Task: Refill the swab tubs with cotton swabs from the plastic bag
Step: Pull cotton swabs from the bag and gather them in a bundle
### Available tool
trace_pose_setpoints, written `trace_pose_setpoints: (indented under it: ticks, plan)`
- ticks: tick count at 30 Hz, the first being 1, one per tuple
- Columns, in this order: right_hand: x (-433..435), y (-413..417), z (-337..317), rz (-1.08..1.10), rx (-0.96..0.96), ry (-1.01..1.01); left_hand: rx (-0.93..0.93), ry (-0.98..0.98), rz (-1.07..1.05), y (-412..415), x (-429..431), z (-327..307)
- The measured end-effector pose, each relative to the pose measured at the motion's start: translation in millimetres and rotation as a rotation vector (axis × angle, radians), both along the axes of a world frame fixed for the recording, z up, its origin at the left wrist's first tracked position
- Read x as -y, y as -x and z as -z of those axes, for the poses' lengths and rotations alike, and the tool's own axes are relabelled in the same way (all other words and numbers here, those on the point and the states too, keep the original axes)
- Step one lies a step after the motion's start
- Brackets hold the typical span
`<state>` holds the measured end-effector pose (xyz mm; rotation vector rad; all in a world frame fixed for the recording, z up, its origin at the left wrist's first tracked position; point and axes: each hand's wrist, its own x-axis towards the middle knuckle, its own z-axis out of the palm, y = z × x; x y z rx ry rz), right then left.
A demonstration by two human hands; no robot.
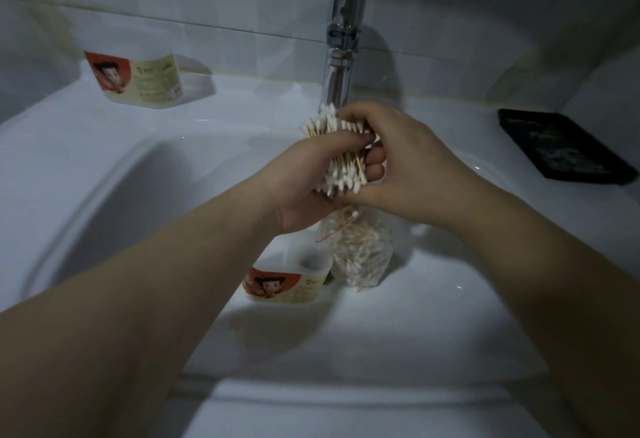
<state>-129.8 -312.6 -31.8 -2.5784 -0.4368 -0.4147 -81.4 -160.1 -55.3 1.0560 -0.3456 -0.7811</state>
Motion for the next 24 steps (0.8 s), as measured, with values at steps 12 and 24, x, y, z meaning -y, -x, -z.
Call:
trace_pose_setpoints:
  ticks: [12, 24]
  plan:
    - [-4.5, -2.1, 1.2, -0.014, -0.057, 0.046, 0.045, -0.057, 0.014, 6.7, 3.3, 0.9]
    - [-7.0, -3.3, 4.8, -0.031, -0.056, 0.101, 0.033, -0.124, -0.02, 5.3, 3.3, 4.4]
